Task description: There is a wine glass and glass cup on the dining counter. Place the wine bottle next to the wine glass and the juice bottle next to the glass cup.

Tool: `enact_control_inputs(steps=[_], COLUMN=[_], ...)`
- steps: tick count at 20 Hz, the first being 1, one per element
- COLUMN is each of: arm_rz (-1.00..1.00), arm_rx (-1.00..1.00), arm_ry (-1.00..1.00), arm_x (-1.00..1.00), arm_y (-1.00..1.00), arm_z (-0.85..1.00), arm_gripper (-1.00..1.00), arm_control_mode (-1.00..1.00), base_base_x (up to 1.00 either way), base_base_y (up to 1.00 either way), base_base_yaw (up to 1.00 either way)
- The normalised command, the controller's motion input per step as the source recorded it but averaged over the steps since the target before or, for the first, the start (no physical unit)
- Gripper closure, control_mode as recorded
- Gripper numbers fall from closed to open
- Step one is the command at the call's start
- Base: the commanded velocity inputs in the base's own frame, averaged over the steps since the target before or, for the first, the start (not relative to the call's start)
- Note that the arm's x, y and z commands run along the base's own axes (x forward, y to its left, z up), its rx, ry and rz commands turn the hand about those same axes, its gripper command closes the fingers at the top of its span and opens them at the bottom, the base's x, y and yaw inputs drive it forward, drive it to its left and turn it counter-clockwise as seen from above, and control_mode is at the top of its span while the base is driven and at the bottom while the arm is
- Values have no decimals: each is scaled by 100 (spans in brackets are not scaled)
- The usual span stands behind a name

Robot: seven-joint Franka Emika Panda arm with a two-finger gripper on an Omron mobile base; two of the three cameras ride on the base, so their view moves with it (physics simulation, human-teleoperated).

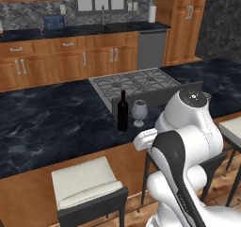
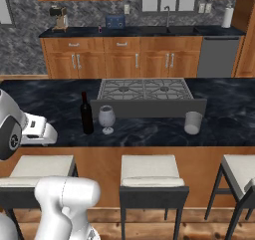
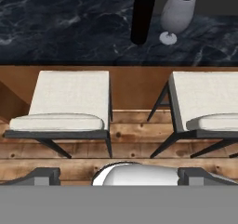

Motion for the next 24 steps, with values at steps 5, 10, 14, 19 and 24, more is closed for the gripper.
enact_control_inputs(steps=[5,10,14,19,24], arm_rz=[0,0,0,0,0], arm_rx=[0,0,0,0,0], arm_ry=[0,0,0,0,0], arm_x=[0,0,0,0,0], arm_y=[0,0,0,0,0], arm_z=[0,0,0,0,0], arm_gripper=[-100,-100,-100,-100,-100], arm_control_mode=[-100,-100,100,100,100], base_base_x=[0,0,-2,-37,-62], base_base_y=[0,0,0,3,9], base_base_yaw=[0,0,0,-1,-1])
